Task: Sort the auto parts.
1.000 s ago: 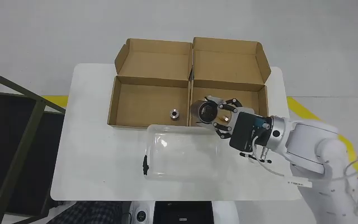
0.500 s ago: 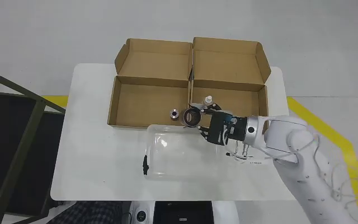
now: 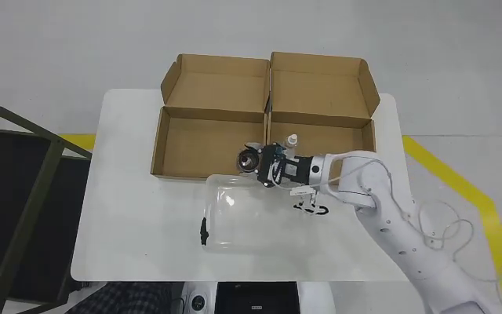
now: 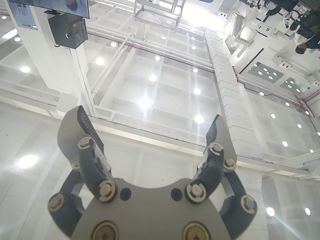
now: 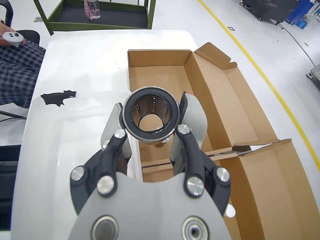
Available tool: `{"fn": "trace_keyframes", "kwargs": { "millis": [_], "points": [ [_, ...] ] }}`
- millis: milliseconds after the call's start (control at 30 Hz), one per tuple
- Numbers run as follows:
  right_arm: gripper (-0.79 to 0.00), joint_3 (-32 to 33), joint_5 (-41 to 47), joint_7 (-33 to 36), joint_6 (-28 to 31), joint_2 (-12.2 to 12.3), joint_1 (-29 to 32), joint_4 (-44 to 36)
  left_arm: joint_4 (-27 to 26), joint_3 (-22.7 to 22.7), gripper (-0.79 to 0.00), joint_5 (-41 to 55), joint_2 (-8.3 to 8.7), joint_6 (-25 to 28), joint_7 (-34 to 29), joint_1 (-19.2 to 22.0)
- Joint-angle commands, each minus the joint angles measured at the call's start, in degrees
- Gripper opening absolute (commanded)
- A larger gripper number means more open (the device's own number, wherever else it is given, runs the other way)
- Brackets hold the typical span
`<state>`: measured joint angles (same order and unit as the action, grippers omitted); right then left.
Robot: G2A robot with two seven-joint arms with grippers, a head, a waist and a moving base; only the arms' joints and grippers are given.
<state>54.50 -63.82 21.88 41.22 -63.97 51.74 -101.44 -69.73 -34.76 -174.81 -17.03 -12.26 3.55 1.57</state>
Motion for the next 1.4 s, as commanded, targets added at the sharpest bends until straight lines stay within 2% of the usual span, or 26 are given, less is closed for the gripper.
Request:
{"fn": "trace_keyframes", "kwargs": {
  "millis": [0,667,1367],
  "points": [
    [-0.785,-1.2,0.1,0.0,-1.3,-0.5,-1.5,2.0,0.0,0.0,0.0,0.0,0.0,0.0,0.0,0.0],
    [-0.785,-10.3,-0.4,1.5,-11.1,-5.6,-12.9,16.7,0.0,0.0,0.0,0.0,0.0,0.0,0.0,0.0],
    [-0.785,-15.2,-2.6,5.6,-18.6,-9.9,-16.8,25.4,0.0,0.0,0.0,0.0,0.0,0.0,0.0,0.0]
  ]
}}
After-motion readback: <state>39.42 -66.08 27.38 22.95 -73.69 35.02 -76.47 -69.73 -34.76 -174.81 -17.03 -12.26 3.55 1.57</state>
